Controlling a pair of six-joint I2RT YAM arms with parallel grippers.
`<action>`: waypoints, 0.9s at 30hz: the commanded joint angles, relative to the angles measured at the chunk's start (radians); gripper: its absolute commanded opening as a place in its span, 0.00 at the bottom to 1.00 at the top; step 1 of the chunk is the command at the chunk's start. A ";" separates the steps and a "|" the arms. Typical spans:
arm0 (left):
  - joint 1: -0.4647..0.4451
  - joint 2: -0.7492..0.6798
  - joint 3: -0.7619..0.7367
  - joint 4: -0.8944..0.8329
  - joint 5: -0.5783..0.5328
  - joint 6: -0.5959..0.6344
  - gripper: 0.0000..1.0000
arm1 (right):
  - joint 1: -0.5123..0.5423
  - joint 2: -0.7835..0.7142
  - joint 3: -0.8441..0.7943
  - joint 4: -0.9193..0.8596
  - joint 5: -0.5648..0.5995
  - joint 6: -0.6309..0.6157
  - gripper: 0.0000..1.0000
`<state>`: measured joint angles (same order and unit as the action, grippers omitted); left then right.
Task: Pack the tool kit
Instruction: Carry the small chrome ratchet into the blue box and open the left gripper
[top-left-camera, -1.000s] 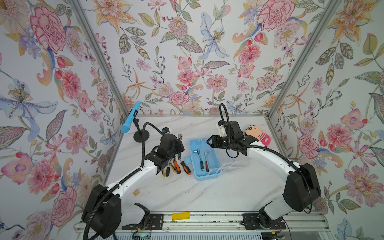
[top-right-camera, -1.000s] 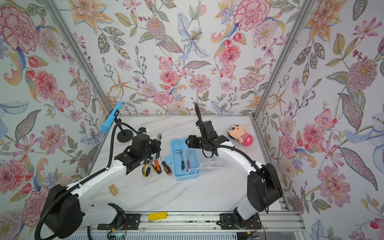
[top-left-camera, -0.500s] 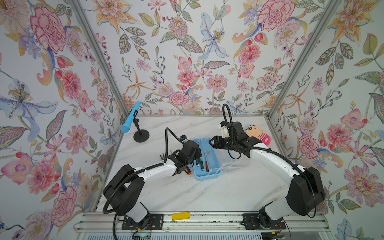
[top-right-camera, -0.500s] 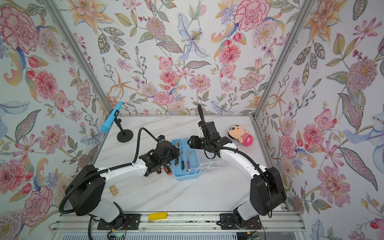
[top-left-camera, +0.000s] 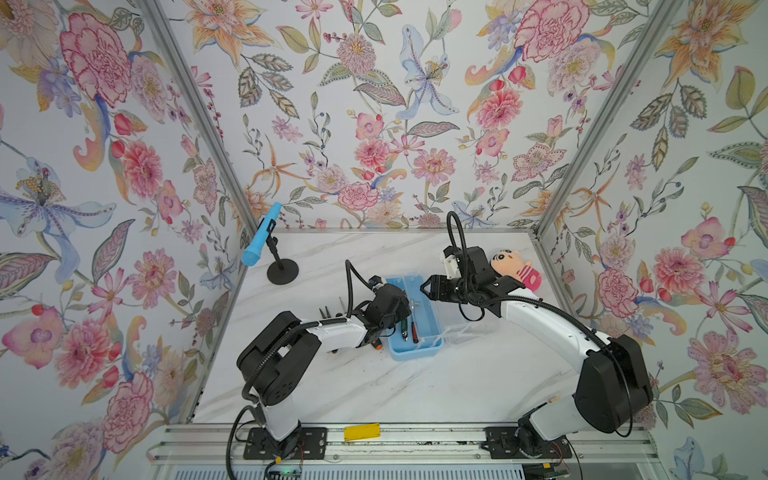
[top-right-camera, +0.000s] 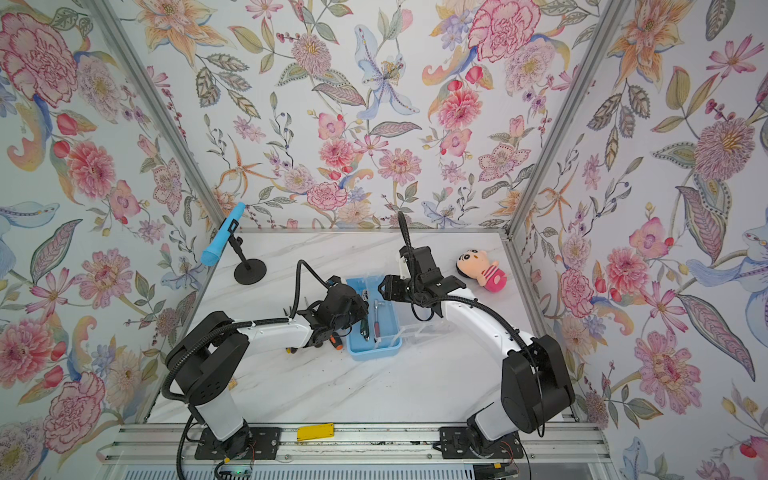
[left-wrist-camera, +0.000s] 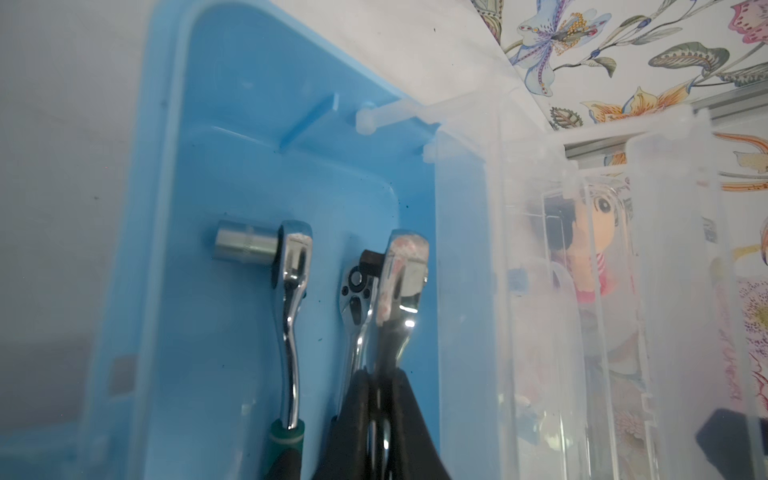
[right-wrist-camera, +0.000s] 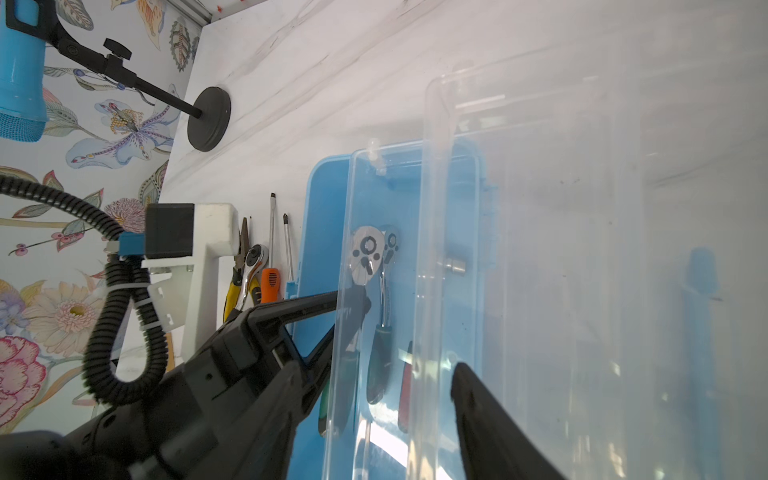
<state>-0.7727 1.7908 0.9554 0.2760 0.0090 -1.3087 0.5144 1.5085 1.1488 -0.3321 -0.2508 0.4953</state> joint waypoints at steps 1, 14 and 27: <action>-0.007 0.041 0.039 0.090 0.075 -0.021 0.08 | -0.007 -0.030 -0.011 -0.010 0.006 0.008 0.60; 0.000 -0.054 0.041 0.047 0.039 0.051 0.36 | -0.005 -0.027 0.006 -0.011 0.003 0.010 0.65; 0.086 -0.254 0.127 -0.316 -0.084 0.363 0.38 | 0.009 -0.081 0.020 -0.016 0.007 -0.003 0.62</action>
<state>-0.7017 1.6157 1.0649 0.1043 0.0074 -1.0786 0.5087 1.4620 1.1500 -0.3466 -0.2363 0.4984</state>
